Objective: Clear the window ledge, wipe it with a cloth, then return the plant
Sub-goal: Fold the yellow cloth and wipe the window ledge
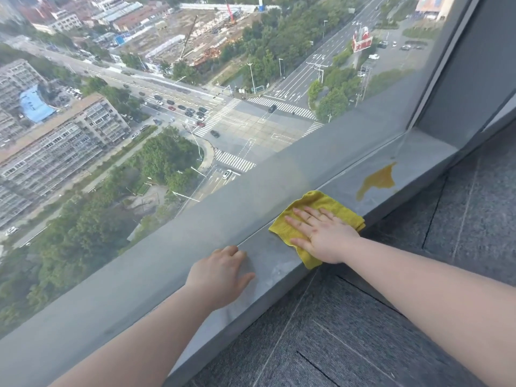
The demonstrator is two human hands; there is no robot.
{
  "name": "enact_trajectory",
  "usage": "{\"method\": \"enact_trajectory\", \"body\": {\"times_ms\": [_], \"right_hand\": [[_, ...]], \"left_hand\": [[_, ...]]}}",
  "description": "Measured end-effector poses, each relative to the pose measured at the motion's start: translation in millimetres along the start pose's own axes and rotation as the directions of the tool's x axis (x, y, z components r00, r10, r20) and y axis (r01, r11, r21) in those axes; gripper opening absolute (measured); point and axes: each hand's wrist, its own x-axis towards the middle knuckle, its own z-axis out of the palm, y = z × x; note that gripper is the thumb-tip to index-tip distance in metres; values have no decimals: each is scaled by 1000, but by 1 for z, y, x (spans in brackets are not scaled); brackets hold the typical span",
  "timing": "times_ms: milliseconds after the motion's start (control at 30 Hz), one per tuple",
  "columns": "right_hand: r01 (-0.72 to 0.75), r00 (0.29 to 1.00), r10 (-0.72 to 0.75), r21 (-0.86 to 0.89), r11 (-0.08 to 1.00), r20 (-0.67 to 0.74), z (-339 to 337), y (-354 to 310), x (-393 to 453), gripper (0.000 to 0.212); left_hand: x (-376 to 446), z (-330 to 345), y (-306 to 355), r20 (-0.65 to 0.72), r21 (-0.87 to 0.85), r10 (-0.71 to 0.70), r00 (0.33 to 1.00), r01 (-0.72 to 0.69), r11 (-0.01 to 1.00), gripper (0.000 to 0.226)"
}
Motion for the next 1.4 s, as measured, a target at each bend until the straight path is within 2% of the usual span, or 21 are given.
{"method": "enact_trajectory", "body": {"times_ms": [133,267,367,433,633,733,833,900,1033,1167,1300,1400], "right_hand": [[-24,998,26,23,999,-64,0,26,4,63],[-60,993,63,35,998,-105,-3,54,7,79],[-154,980,157,34,988,-125,-6,90,6,65],[-211,969,211,16,977,-131,-9,110,8,62],[-280,950,282,34,959,-131,-9,111,14,60],[-224,965,225,28,974,-131,-3,87,3,63],[-125,982,129,35,992,-135,7,61,-12,88],[-109,983,114,45,993,-144,8,63,-14,92],[-122,979,123,12,992,-163,5,84,-11,87],[-239,956,241,28,971,-166,2,104,-4,63],[-321,929,327,59,945,-177,-2,115,6,62],[-335,918,346,88,938,-192,-1,118,8,62]], "left_hand": [[42,-5,43,-124,-68,50,991,-59,996,49],[84,-11,84,-190,-150,123,974,-152,977,76],[106,-8,101,-216,-146,138,967,-172,974,93],[112,-6,105,-218,-114,136,966,-164,980,96],[114,-1,101,-226,-89,161,961,-185,979,97],[114,0,102,-241,-84,169,956,-194,977,97],[114,0,102,-252,-80,177,951,-202,976,98],[114,-1,102,-260,-77,175,949,-202,976,97],[114,-2,103,-253,-53,181,950,-200,978,99],[116,-6,103,-215,-13,193,957,-201,980,99],[119,-11,104,-178,20,203,963,-202,979,99],[119,-19,108,-153,53,191,970,-185,981,88]]}}
